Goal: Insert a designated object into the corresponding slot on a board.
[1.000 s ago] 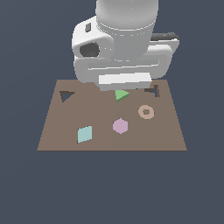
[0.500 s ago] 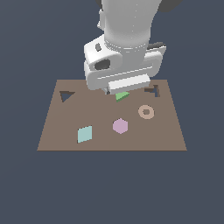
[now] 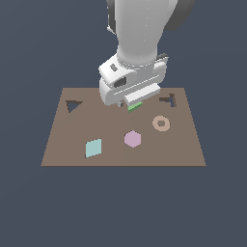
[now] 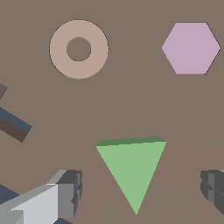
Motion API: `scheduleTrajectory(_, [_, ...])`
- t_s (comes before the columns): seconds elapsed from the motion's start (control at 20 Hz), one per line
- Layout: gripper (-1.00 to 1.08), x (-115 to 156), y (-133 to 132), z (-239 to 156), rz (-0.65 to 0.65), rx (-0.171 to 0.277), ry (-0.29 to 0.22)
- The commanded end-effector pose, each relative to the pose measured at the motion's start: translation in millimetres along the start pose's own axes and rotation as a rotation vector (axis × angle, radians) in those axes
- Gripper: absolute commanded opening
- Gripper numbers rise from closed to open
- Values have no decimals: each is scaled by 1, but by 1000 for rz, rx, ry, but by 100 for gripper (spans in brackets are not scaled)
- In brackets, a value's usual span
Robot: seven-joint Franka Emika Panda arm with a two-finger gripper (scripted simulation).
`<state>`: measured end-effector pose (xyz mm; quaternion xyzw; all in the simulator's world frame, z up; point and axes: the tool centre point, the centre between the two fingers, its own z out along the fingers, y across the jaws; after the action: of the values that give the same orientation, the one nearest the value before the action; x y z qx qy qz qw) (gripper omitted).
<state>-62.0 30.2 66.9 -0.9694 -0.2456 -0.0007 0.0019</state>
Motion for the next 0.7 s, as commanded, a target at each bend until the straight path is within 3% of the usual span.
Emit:
scheduleTrajectory(0.0, [100,-5,-2,8,-37,-1,0])
scheduleTrajectory(0.65, [100,-10,-2,25,-73,-2,-3])
